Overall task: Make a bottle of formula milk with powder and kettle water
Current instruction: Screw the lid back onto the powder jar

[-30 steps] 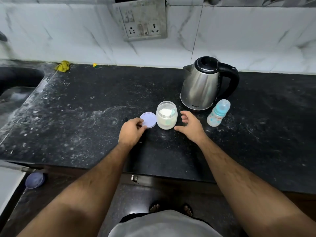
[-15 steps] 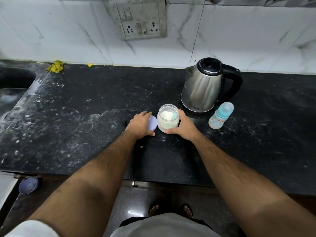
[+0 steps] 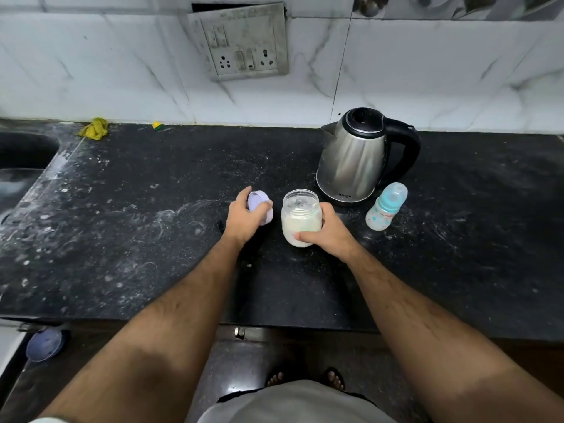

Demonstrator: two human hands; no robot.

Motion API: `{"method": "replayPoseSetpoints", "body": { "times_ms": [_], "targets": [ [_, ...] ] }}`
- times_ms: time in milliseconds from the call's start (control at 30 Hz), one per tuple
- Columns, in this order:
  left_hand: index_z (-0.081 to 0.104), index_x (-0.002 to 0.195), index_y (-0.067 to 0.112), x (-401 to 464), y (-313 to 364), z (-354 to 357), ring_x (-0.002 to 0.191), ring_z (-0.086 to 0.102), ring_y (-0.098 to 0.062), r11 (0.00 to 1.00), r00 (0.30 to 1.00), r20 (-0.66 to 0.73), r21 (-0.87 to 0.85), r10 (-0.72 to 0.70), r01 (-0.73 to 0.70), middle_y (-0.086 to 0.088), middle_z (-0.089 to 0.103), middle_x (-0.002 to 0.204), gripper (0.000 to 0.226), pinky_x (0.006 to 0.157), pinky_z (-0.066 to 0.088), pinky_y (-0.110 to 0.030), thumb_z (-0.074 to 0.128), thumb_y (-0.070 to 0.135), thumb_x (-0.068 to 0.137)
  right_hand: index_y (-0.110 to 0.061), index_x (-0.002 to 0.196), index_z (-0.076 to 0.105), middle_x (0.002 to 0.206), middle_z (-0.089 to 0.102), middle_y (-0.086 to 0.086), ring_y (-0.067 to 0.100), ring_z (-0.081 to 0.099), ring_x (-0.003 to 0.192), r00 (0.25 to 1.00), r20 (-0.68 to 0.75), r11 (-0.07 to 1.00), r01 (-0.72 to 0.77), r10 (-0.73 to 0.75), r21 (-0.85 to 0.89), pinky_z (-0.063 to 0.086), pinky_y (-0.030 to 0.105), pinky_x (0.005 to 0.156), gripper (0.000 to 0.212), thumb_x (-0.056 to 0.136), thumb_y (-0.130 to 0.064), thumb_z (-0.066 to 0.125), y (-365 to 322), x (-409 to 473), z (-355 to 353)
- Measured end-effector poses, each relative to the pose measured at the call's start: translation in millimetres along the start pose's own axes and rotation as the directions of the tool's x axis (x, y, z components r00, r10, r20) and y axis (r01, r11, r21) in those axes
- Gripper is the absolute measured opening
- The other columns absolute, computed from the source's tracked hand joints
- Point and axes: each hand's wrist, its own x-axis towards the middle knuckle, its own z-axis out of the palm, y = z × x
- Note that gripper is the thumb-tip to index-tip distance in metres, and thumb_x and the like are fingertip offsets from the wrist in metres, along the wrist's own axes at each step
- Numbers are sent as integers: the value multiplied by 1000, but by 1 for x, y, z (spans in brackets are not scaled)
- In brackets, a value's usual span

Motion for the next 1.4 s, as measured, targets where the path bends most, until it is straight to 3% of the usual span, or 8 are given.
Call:
{"method": "replayPoseSetpoints", "body": {
  "times_ms": [67, 167, 300, 500, 667, 800, 1000, 1400],
  "targets": [
    [55, 127, 16, -1, 12, 4, 103, 63, -18, 982, 1000, -4, -190, -2, 1, -5, 63, 118, 67, 96, 55, -46, 66, 55, 74, -18, 125, 43, 118, 59, -5, 11, 59, 108, 1000, -4, 1000, 0, 0, 28, 50, 29, 94, 74, 67, -20, 89, 1, -5, -2],
    [49, 125, 12, -6, 35, 11, 108, 65, -21, 900, 999, 26, -434, -19, 28, -10, 61, 123, 54, 84, 58, -36, 63, 48, 87, -17, 125, 43, 115, 59, -9, 8, 58, 106, 1000, 0, 997, -10, 10, 76, 49, 27, 94, 70, 71, -17, 87, 2, -14, -7],
    [45, 130, 15, -11, 56, 22, 113, 64, -21, 855, 996, 90, -518, 8, 39, -10, 60, 128, 50, 96, 52, -34, 64, 41, 92, -19, 124, 45, 116, 62, -6, 8, 61, 105, 1000, 12, 993, -12, 10, 117, 50, 29, 93, 67, 71, -21, 87, 2, -22, -14],
    [42, 136, 4, -28, 68, 38, 55, 60, 3, 816, 974, 215, -574, 74, 65, 2, 57, 88, 47, 82, 50, -29, 63, 17, 96, -22, 124, 48, 118, 65, -4, 9, 63, 108, 1000, 19, 975, 12, -16, 222, 52, 31, 95, 61, 74, -23, 84, -8, -31, -24],
    [43, 138, 7, -38, 73, 39, 76, 67, -1, 824, 970, 228, -564, 87, 58, -14, 67, 117, 52, 80, 54, -26, 67, 13, 93, -20, 128, 51, 122, 67, 0, 18, 66, 114, 998, 60, 929, -2, -22, 369, 55, 47, 96, 52, 83, -24, 76, -20, -33, -29],
    [46, 134, 6, -42, 75, 41, 107, 67, -22, 808, 976, 196, -587, 96, 38, -16, 64, 129, 53, 89, 57, -34, 72, 10, 88, -17, 132, 53, 125, 69, 3, 20, 66, 115, 992, 116, 901, -6, -49, 434, 54, 45, 99, 56, 82, -34, 72, -29, -38, -30],
    [52, 127, 13, -40, 83, 35, 95, 70, -23, 822, 975, 187, -570, 118, 10, -16, 67, 115, 44, 86, 58, -38, 72, 12, 88, -13, 142, 43, 134, 63, 11, 26, 62, 123, 952, 290, 853, -72, -96, 517, 54, 40, 98, 66, 84, -7, 74, -32, -44, -42],
    [54, 124, 14, -44, 90, 31, 85, 70, -16, 899, 975, 156, -430, 156, -75, -6, 70, 100, 44, 74, 55, -30, 76, 18, 86, -16, 138, 48, 122, 70, 9, 26, 67, 114, 980, 172, 874, 1, -97, 486, 56, 43, 95, 67, 80, 2, 76, -32, -51, -43]
  ]
}}
